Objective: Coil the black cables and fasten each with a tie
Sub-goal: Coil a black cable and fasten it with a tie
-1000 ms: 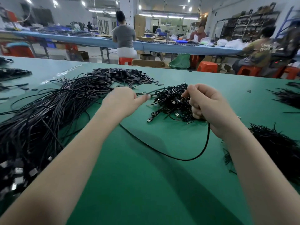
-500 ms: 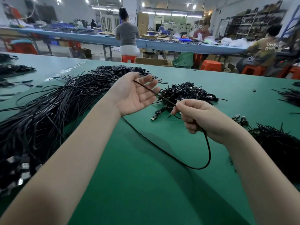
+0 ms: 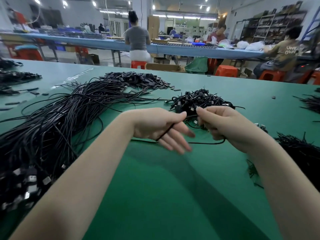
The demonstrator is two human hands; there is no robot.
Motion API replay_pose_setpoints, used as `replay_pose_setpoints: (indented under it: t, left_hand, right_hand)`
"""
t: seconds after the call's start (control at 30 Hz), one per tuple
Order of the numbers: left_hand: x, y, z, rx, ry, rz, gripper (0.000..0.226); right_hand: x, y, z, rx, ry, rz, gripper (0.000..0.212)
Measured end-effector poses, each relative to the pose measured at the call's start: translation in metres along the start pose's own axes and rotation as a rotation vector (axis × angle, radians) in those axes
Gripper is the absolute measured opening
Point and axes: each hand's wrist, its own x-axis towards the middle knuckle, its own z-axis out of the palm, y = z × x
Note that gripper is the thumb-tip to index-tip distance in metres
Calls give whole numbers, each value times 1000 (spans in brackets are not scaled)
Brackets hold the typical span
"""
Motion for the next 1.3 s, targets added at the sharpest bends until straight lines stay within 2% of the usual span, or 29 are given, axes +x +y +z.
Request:
replay_pose_setpoints:
  t: [0.1,0.17,0.27,0.33,0.37,0.43,0.47,0.5,0.53,0.57,0.6,0.67,0.73,0.8,0.9,0.93,1.0,1.1,1.17,1.2,1.3]
  left_hand:
    - [17,4,4,-394,354,217,52]
    - [15,9,-3,-561,441,401,55]
    - [-8,17,-11,-625,358,649,59]
    - [-25,19,-14,-578,258,736,58]
    - [-31,20,-15,-560,155,746,56]
    - [-37,19,-14,-467,-108,654,52]
    - [-35,17,-11,-336,-184,532,51]
    - [-30,14,-8,-153,-192,379,52]
    - [-21,10,-4,20,-135,227,55]
    - [-12,7,1,125,-37,107,57]
    - [-2,5,6,127,72,47,57]
    - [11,5,11,-112,301,93,52]
    - [14,6,6,-374,413,276,50]
    - [8,12,-1,-563,380,465,51]
    - [-9,18,-4,-700,252,640,54]
    - [-14,19,-5,-690,222,648,54]
    - [-23,17,-8,-555,119,595,52]
    - [-22,8,-6,-91,32,275,53]
    - [-7,3,1,124,69,68,54]
    - [3,1,6,80,137,52,51]
    - [19,2,8,-456,344,253,49]
  right_hand:
    - [-4,-8,15,96,-166,-63,32]
    - [-4,-3,25,142,-307,-45,28]
    - [-2,14,32,112,-475,62,31]
    - [0,25,30,47,-414,116,35]
    - [2,28,26,-7,-335,126,38]
    - [3,28,16,-163,-121,82,45]
    - [3,26,11,-241,-7,33,49]
    - [4,23,6,-298,97,-30,50]
    - [6,19,3,-327,179,-96,50]
    - [6,14,3,-335,232,-155,48]
    - [6,9,6,-336,256,-200,43]
    - [6,1,18,-265,193,-238,30]
    - [6,0,31,-49,25,-195,24]
    - [6,8,37,101,-160,-118,25]
    - [6,33,33,29,-359,36,26]
    - [7,40,30,-19,-338,88,26]
    - [10,46,23,-146,-132,129,31]
    - [14,38,11,-317,241,-9,42]
    - [16,23,12,-307,328,-131,41]
    - [16,15,17,-248,301,-168,38]
    - [13,3,41,-93,125,-189,31]
